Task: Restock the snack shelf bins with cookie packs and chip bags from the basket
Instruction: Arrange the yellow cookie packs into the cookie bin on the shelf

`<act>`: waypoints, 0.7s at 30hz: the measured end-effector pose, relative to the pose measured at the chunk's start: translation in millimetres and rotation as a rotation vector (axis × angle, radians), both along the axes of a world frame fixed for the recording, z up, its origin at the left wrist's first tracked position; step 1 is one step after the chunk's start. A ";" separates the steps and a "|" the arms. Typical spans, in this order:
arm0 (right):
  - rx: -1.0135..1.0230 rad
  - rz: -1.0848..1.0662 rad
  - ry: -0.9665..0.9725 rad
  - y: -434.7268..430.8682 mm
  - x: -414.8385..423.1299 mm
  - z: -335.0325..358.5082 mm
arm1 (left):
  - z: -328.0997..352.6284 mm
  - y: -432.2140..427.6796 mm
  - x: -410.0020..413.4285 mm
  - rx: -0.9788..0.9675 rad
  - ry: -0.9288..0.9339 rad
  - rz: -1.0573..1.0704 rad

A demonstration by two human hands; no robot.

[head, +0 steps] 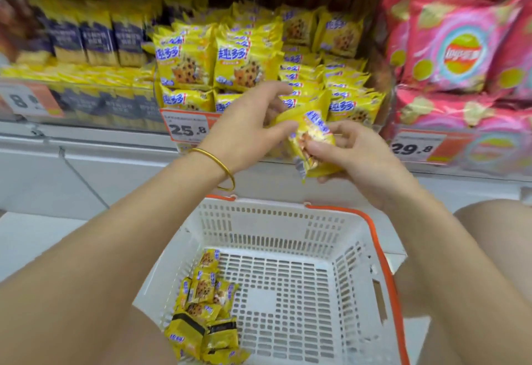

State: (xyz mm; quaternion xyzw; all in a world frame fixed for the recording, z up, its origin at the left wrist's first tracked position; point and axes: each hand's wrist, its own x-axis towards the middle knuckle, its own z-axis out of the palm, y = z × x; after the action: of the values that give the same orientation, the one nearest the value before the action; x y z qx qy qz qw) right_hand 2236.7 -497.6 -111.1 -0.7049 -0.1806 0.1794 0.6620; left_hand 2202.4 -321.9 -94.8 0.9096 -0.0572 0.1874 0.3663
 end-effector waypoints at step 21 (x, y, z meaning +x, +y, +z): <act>-0.912 -0.408 -0.899 103.1 185.8 82.3 | -10.6 22.6 30.4 0.793 -0.373 0.228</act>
State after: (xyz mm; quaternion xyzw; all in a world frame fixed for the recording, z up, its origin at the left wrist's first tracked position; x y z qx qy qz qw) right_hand 2422.5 -394.5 -28.9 -0.9401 -0.2080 -0.2022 0.1791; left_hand 2232.8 -299.3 -105.4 0.9308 -0.0889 0.3511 -0.0500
